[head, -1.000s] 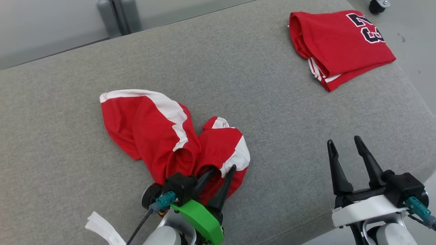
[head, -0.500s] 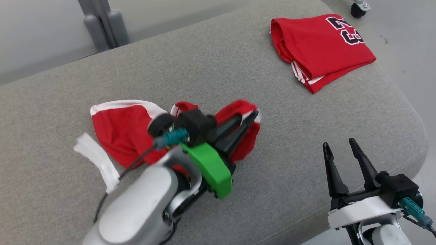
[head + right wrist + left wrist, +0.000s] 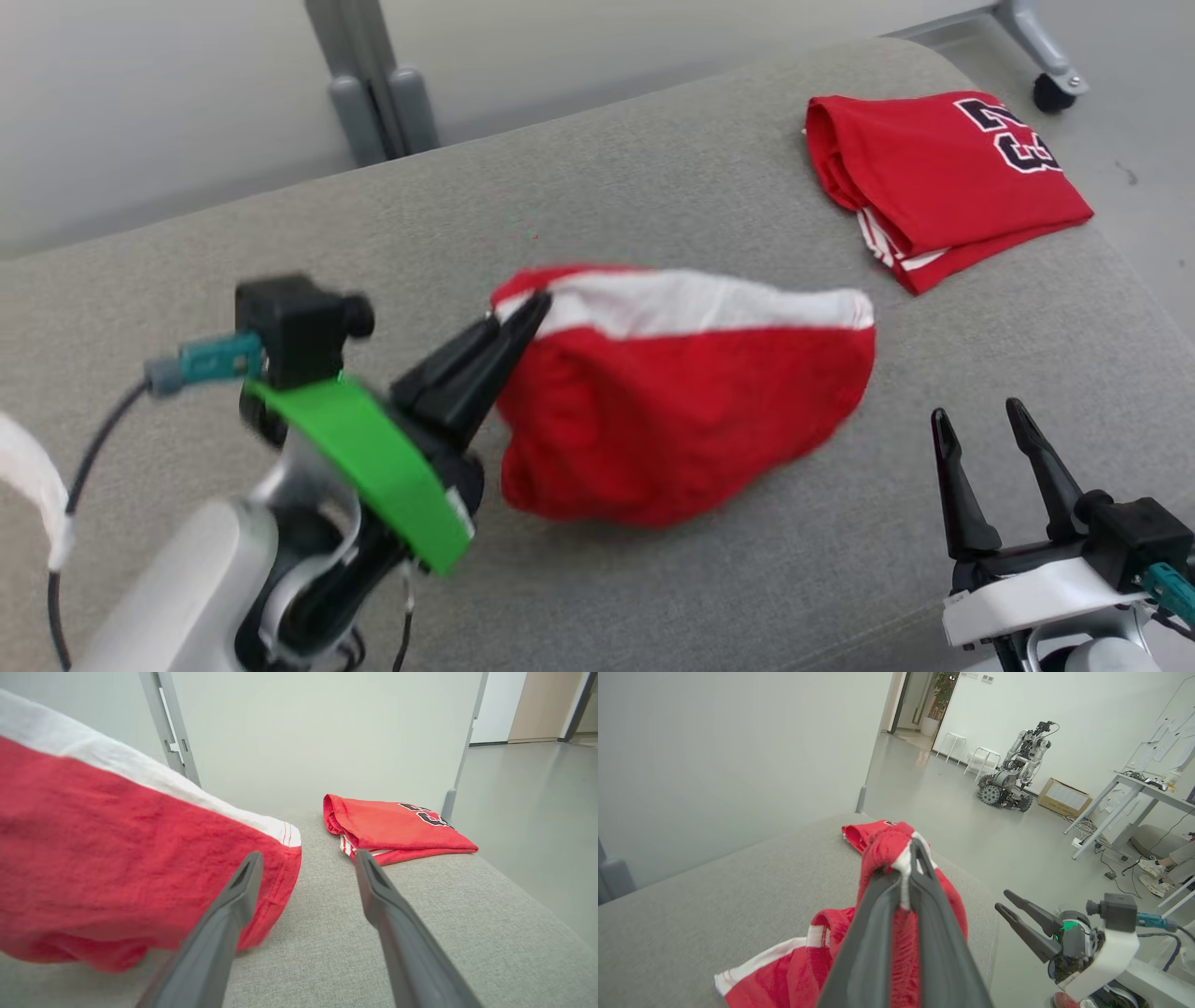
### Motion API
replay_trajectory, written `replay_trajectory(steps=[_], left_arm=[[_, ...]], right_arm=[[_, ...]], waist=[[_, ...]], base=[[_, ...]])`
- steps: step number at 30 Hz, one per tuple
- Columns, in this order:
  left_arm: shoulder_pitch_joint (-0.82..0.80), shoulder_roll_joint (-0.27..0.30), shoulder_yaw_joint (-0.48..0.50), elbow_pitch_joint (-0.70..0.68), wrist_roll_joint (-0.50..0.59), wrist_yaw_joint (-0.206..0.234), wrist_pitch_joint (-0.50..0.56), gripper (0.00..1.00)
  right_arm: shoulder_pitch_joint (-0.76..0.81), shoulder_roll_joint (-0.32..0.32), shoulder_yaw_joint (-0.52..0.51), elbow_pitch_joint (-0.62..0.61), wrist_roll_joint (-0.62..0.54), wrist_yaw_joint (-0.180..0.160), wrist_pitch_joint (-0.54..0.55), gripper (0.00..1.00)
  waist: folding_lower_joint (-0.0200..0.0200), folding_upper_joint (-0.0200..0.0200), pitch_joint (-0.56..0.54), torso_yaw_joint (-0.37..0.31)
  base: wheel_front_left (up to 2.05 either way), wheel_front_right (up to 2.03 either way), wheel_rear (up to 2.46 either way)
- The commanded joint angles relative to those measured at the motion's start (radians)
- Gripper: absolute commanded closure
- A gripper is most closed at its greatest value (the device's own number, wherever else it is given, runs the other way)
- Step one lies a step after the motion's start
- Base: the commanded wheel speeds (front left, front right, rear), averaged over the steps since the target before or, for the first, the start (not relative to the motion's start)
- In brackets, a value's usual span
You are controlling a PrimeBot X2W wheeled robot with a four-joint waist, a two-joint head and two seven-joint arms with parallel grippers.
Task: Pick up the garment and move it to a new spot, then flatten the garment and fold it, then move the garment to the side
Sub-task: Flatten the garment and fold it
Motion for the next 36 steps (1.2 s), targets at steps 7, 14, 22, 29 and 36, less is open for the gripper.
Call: replay_trajectory(steps=[7, 14, 22, 29, 36], left_arm=[[0.311, 0.095, 0.016, 0.089, -0.039, 0.014, -0.09, 1.0], [0.335, 0.073, 0.016, 0.23, -0.021, -0.015, -0.164, 1.0], [0.299, 0.047, -0.008, 0.305, 0.0, -0.044, -0.191, 1.0], [0.261, 0.027, -0.029, 0.322, 0.016, -0.054, -0.19, 1.0], [0.231, 0.011, -0.043, 0.349, 0.016, -0.065, -0.195, 1.0]], right_arm=[[-0.027, -0.042, 0.054, 0.037, 0.177, -0.002, -0.002, 0.0], [-0.176, -0.248, 0.3, 0.235, 0.379, -0.002, 0.023, 0.0], [-0.415, -0.358, 0.559, 0.344, 0.617, -0.001, 0.174, 0.0], [-0.547, -0.411, 0.708, 0.422, 0.76, -0.002, 0.277, 0.27], [-0.619, -0.445, 0.848, 0.453, 0.842, -0.002, 0.277, 1.0]], waist=[[-0.0001, 0.0, 0.045, 0.169], [-0.0001, 0.0, 0.06, 0.229], [-0.0001, 0.0, 0.082, 0.255], [-0.0001, 0.0, 0.122, 0.279], [-0.0001, 0.0, 0.133, 0.289]], base=[[0.0, 0.0, 0.0], [0.0, 0.0, 0.0], [0.0, 0.0, 0.0], [0.0, 0.0, 0.0], [0.0, 0.0, 0.0]])
